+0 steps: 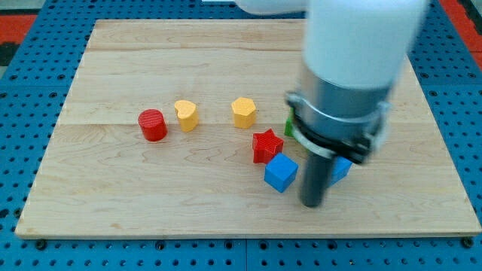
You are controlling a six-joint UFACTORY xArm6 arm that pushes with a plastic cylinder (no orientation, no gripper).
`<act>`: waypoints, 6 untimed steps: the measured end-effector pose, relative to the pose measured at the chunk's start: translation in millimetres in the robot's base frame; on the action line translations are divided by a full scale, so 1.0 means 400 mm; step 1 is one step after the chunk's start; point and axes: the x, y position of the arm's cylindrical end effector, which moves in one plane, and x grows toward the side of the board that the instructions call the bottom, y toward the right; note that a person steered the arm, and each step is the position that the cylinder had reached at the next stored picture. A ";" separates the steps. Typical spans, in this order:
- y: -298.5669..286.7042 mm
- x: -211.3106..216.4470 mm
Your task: Push the green star and hexagon towards the bottom side
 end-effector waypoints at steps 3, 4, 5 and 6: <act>0.067 -0.177; 0.205 -0.212; 0.184 -0.372; 0.019 -0.388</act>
